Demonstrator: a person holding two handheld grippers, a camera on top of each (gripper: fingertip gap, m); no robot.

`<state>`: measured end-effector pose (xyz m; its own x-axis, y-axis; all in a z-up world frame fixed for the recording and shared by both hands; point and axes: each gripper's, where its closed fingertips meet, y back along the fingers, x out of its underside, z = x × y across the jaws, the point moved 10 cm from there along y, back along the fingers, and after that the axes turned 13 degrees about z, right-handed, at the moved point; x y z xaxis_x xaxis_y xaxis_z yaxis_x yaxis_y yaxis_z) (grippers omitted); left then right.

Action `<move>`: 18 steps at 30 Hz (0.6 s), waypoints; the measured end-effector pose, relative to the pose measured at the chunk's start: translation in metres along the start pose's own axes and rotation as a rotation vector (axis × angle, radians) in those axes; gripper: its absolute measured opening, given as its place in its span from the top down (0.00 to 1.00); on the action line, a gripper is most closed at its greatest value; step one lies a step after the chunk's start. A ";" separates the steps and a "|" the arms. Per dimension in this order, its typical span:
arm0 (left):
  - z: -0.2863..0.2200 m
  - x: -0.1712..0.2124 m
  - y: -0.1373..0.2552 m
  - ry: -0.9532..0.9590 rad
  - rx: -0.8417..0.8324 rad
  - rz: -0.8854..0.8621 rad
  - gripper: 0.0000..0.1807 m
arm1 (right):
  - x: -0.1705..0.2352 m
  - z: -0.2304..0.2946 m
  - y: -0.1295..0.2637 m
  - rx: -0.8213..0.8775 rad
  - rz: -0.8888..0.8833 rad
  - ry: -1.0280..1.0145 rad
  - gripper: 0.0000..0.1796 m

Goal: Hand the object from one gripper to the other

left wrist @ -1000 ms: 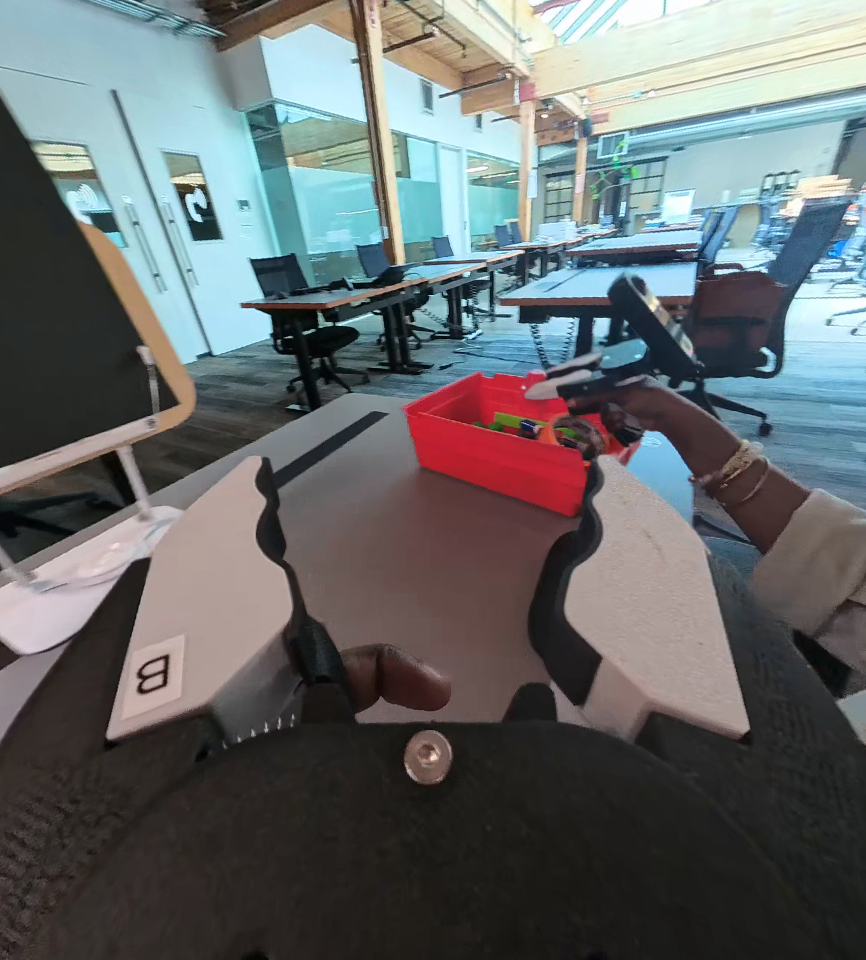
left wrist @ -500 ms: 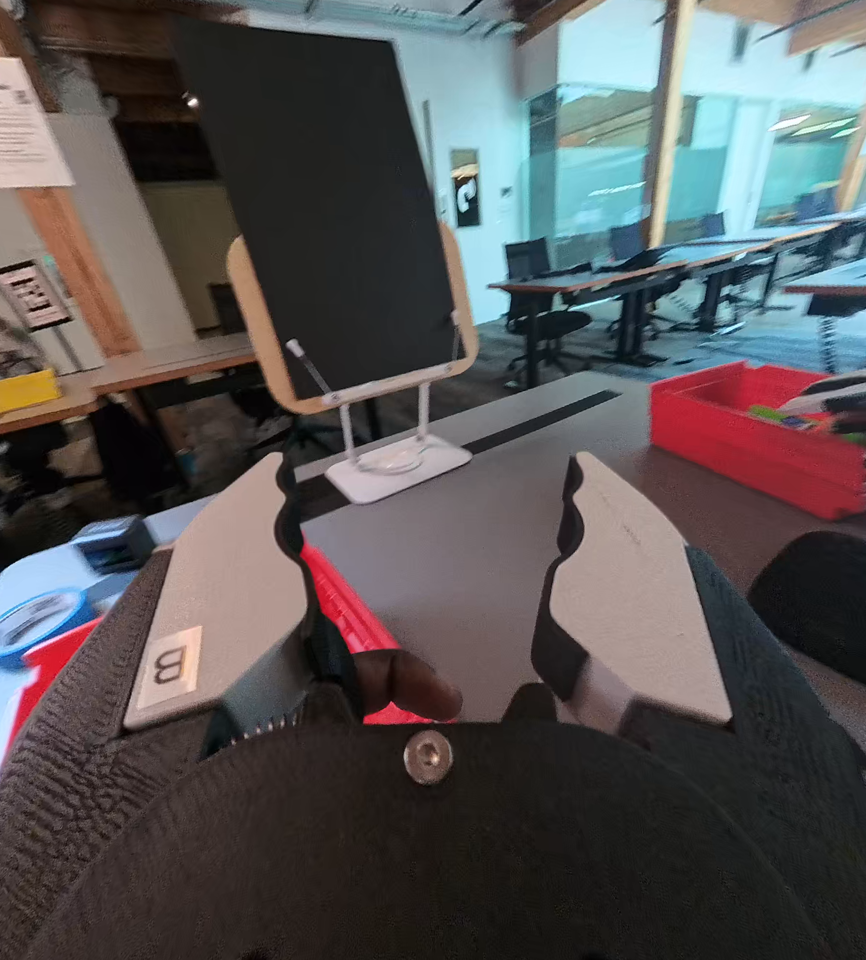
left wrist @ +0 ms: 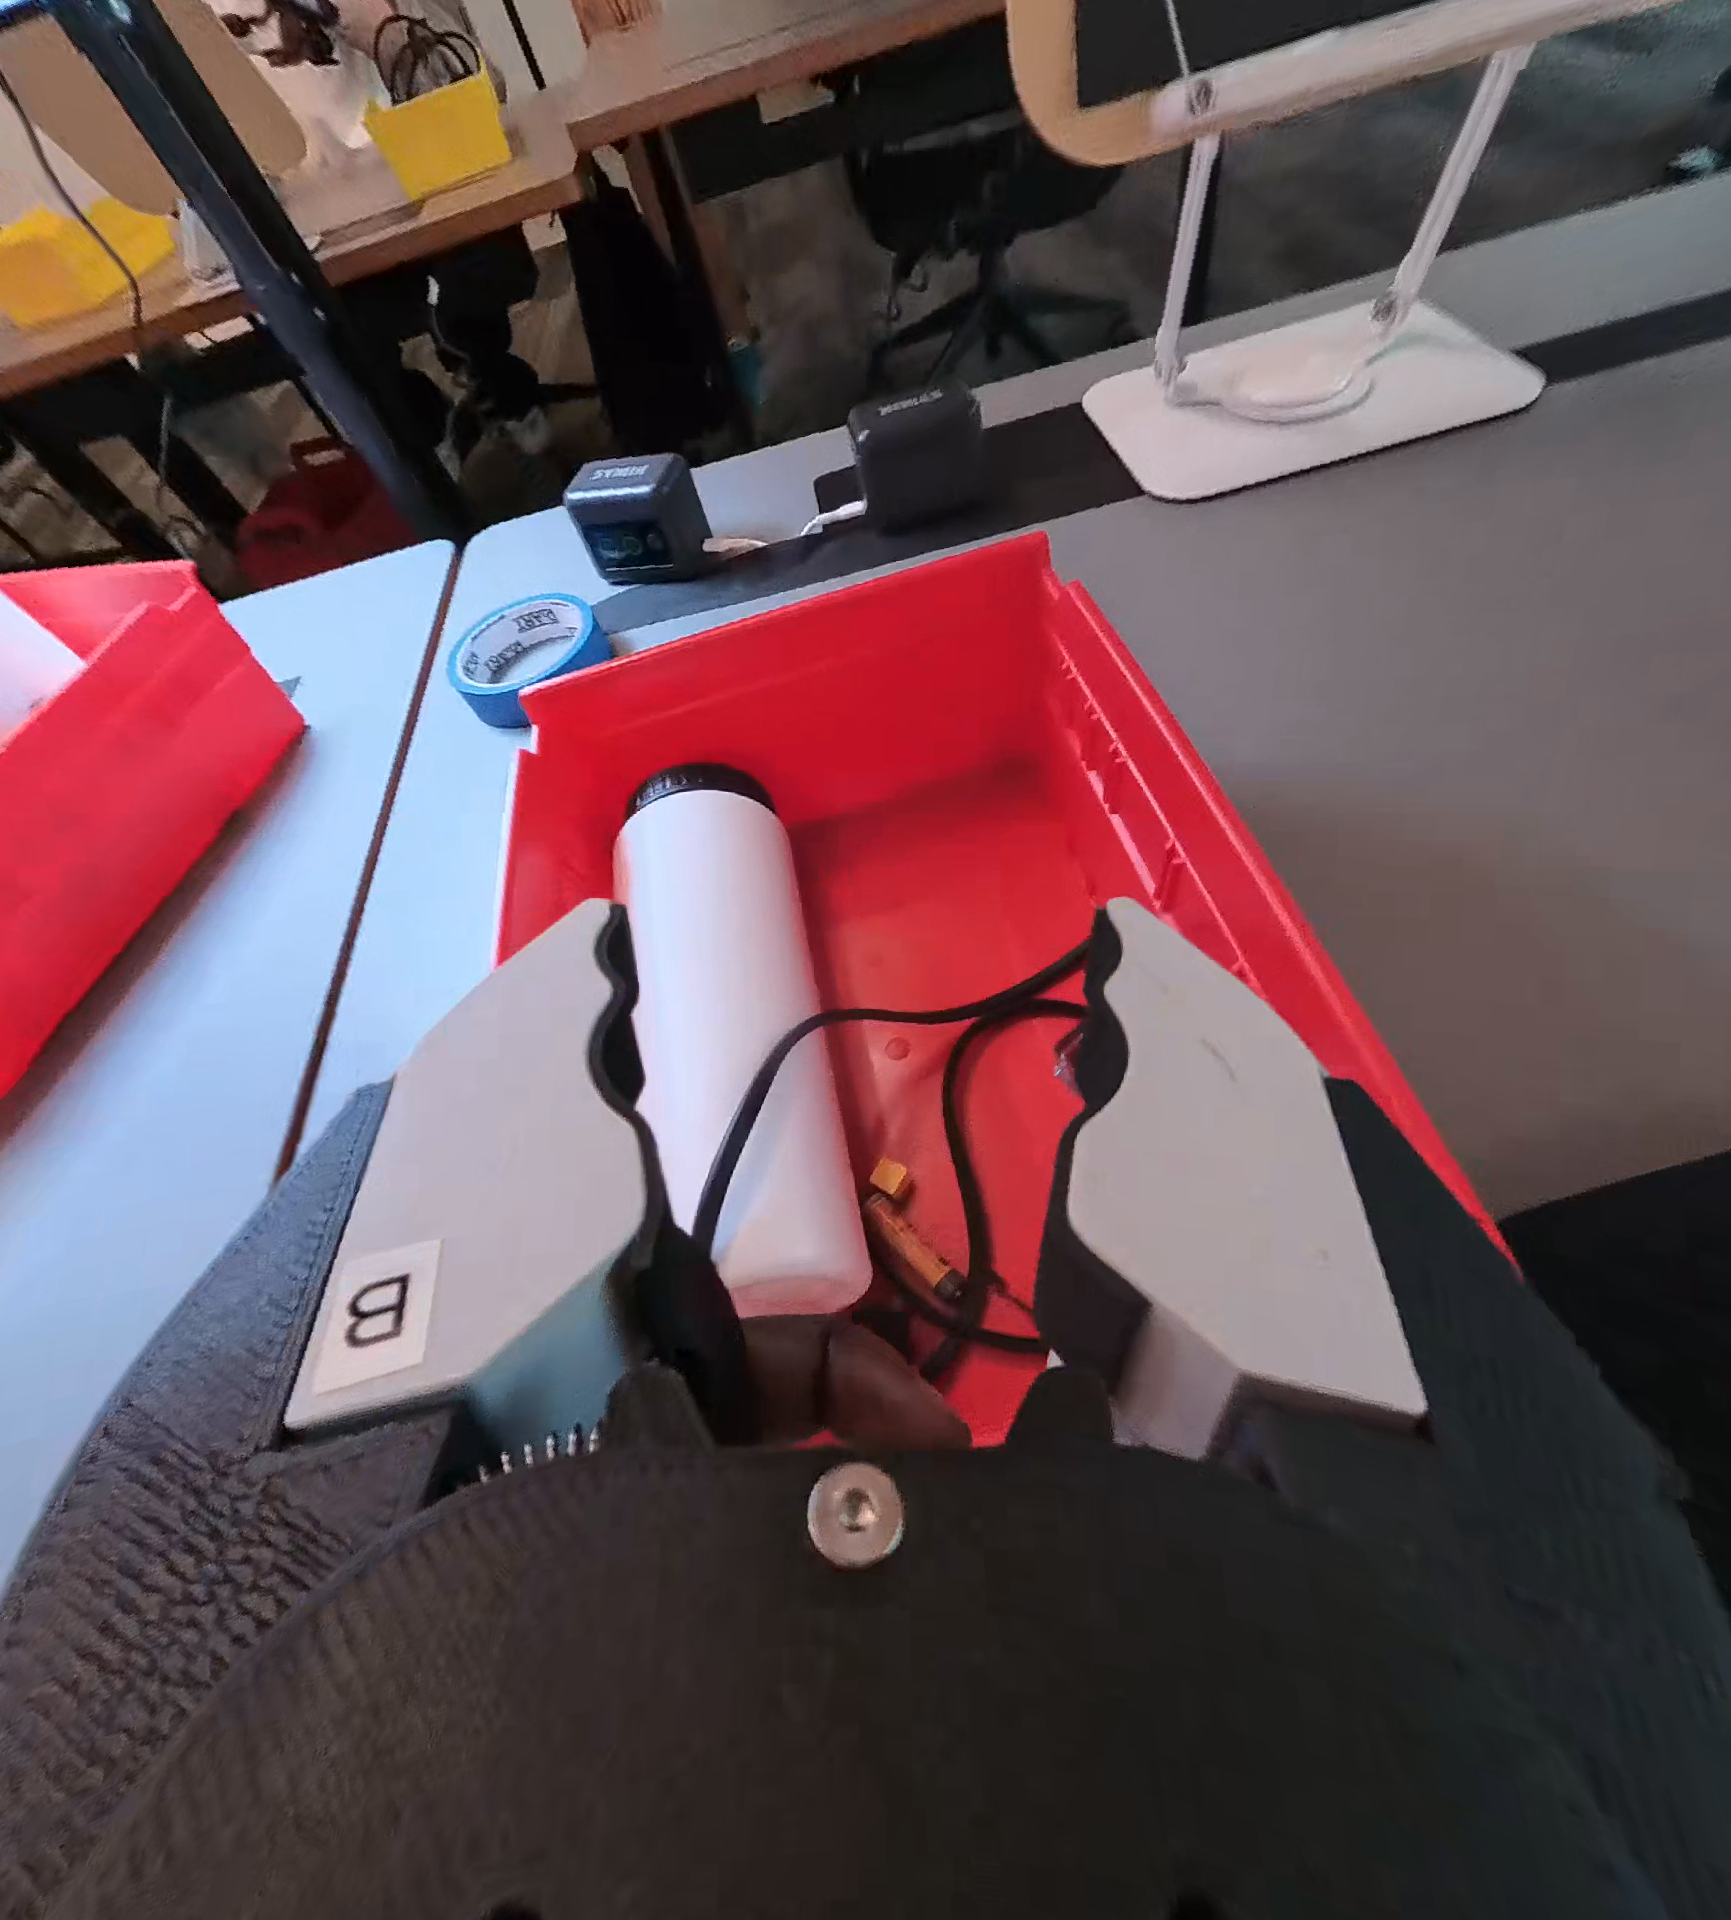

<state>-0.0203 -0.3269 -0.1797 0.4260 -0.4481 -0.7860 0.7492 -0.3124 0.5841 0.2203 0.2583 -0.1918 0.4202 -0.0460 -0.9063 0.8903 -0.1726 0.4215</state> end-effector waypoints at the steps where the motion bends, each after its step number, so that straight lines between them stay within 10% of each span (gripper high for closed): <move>1: 0.003 0.000 -0.002 0.017 0.007 0.000 0.55 | -0.004 0.012 0.003 -0.054 -0.039 -0.003 0.65; 12: 0.003 0.011 0.002 -0.096 0.038 0.038 0.57 | -0.107 0.148 -0.033 -0.557 -0.219 0.230 0.67; 18: 0.016 0.016 0.022 -0.074 0.023 -0.072 0.58 | -0.150 0.194 -0.068 -0.607 -0.039 0.225 0.67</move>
<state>-0.0052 -0.3547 -0.1764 0.3321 -0.4843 -0.8094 0.7645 -0.3645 0.5317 0.0621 0.0863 -0.0904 0.3532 0.1679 -0.9204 0.8190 0.4200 0.3909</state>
